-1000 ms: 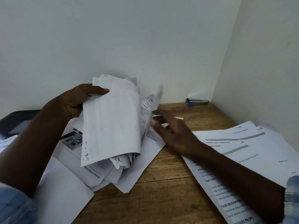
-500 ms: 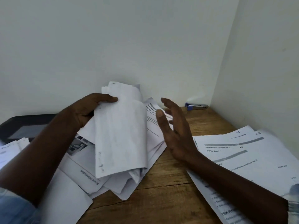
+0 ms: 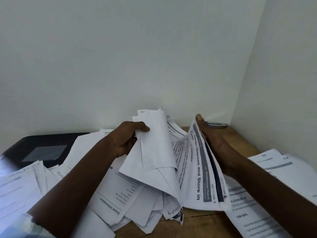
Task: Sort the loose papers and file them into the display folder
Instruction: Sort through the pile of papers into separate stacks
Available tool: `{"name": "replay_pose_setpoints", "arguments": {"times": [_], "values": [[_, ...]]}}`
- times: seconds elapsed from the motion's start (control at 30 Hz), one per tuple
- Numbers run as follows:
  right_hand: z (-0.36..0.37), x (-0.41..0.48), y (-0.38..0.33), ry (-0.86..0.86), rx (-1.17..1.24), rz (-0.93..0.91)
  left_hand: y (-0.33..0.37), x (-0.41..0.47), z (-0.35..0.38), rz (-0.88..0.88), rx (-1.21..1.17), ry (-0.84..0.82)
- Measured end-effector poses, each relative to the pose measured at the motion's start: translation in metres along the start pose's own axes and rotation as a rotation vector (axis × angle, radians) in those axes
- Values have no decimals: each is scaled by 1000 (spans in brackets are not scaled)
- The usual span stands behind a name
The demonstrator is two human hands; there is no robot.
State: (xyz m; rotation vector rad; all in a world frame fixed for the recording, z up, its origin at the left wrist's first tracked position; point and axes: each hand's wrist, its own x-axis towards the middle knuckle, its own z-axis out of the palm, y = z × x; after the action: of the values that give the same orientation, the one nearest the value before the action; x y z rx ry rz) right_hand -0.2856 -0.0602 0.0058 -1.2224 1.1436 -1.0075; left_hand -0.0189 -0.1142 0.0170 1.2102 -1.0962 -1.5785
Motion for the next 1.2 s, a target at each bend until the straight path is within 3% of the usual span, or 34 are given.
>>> {"name": "replay_pose_setpoints", "arguments": {"times": [0.17, 0.27, 0.37, 0.5, 0.73, 0.83, 0.9, 0.97, 1.03, 1.1, 1.2], "values": [[-43, 6, -8, -39, 77, 77, -4, 5, -3, 39, 7, 16], [-52, 9, -10, -64, 0, 62, -4, 10, -7, 59, -11, 8], [-56, 7, -10, 64, -58, 36, -4, 12, -12, 73, -20, 15], [-46, 5, -8, 82, -75, -23, -4, 11, -15, 79, -4, 3], [-37, 12, 6, 272, -106, -52, -7, 15, -13, 72, -4, -11], [-42, 12, 5, 342, -351, -137, -6, 14, -12, 62, 0, -9], [-46, 15, 5, 504, -726, -237, -7, 13, -13, 69, 16, -36], [-42, 14, 0, 646, -881, -412, -8, 11, -11, 74, 63, -81], [-29, 9, -9, 530, -654, -486, -8, 8, -5, 99, 69, -83], [-9, 4, -9, 272, -343, -346, -10, 5, 6, 124, 26, -55], [20, -2, 14, 82, -294, -199, -16, 5, 20, 143, 34, -70]]}}
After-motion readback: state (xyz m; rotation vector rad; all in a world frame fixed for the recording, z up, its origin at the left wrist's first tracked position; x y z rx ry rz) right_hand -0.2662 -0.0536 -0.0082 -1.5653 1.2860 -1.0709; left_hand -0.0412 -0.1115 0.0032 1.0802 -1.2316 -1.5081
